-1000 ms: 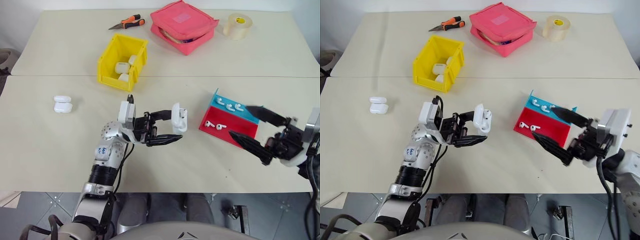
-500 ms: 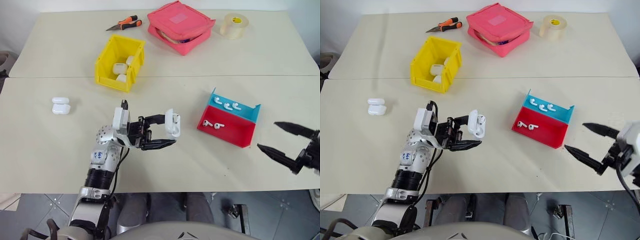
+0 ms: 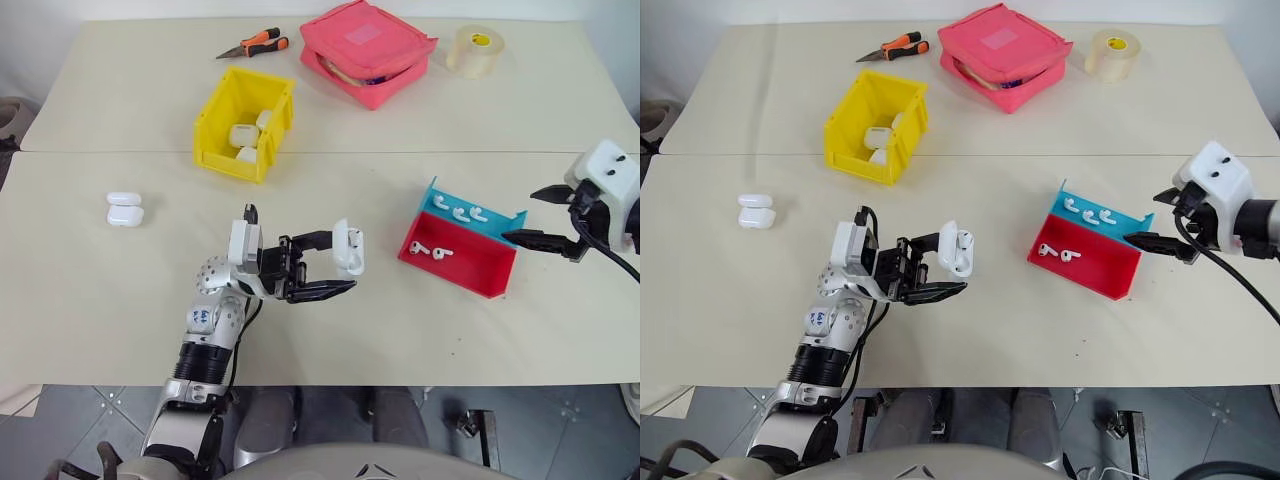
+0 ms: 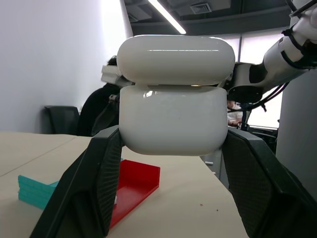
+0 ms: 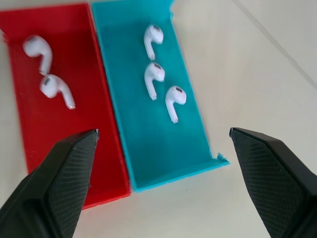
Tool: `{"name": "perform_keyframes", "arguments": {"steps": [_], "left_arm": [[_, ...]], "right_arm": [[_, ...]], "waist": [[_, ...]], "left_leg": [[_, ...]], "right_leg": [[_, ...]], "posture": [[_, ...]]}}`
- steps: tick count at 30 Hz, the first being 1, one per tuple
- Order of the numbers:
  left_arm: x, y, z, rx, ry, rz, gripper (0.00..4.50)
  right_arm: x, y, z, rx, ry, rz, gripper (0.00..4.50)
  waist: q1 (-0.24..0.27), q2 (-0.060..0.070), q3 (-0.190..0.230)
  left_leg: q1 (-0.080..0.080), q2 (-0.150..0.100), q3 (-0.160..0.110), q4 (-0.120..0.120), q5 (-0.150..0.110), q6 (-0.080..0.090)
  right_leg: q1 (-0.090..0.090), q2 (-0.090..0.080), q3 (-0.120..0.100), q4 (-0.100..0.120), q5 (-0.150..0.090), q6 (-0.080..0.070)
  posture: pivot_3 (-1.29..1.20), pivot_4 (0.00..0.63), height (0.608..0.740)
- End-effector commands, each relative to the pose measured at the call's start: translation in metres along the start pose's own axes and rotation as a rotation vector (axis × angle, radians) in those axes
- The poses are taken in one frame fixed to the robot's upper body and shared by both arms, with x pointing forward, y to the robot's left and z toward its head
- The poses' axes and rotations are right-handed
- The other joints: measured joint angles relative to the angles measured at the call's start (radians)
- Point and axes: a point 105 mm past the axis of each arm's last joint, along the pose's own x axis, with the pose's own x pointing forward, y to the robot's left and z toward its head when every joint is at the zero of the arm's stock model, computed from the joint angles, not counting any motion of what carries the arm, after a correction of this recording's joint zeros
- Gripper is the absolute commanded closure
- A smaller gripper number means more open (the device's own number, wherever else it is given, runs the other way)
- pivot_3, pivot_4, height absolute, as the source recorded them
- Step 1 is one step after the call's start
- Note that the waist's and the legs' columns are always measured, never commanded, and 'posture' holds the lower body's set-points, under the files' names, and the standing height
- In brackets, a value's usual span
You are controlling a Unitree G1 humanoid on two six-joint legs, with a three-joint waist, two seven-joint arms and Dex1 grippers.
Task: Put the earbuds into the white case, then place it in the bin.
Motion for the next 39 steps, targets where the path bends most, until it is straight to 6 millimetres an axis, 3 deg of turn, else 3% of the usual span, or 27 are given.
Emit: {"name": "perform_keyframes", "arguments": {"steps": [1,7,17,20,26,39], "left_arm": [[0.006,-0.005,0.005,0.029,-0.017,-0.018,1.79],[0.010,-0.006,0.005,0.029,-0.025,-0.021,1.79],[0.011,-0.004,0.010,0.049,-0.024,-0.006,1.79],[0.011,-0.003,0.011,0.050,-0.023,-0.002,1.79],[0.011,-0.002,0.013,0.056,-0.022,0.002,1.79],[0.013,-0.002,0.016,0.060,-0.020,0.007,1.79]], "right_arm": [[0.014,-0.015,0.004,-0.046,0.061,-0.015,0.07],[0.047,-0.022,0.012,-0.146,0.092,0.066,0.07],[0.068,-0.024,0.008,-0.211,0.134,0.148,0.07],[0.071,-0.022,0.008,-0.208,0.130,0.171,0.65],[0.076,-0.021,0.008,-0.208,0.115,0.182,2.72],[0.077,-0.020,0.000,-0.201,0.163,0.195,2.72]], "waist": [[-0.001,0.000,0.000],[-0.012,0.000,0.000],[-0.023,0.000,0.000],[-0.025,0.000,0.000],[-0.025,0.000,0.000],[-0.024,0.000,0.000]], "left_leg": [[0.000,0.000,0.000,0.000,0.000,0.000],[-0.001,0.000,0.000,0.000,0.000,0.000],[-0.002,0.000,0.000,0.000,0.000,0.000],[-0.002,0.000,0.000,0.000,0.000,0.000],[-0.002,0.000,0.000,0.001,0.000,0.000],[-0.002,0.000,-0.001,0.001,0.000,0.000]], "right_leg": [[0.000,0.000,0.000,0.000,0.000,0.000],[-0.001,0.000,-0.001,0.000,0.000,0.000],[-0.001,0.000,-0.002,-0.001,0.000,0.001],[-0.001,0.000,-0.002,-0.001,0.000,0.001],[-0.001,0.000,-0.002,-0.001,0.000,0.001],[-0.001,0.000,-0.002,0.000,0.001,0.001]], "posture": [[0.00,0.150,0.740],[0.00,0.150,0.740],[0.00,0.150,0.740],[0.00,0.150,0.740],[0.00,0.150,0.740],[0.00,0.150,0.740]]}}
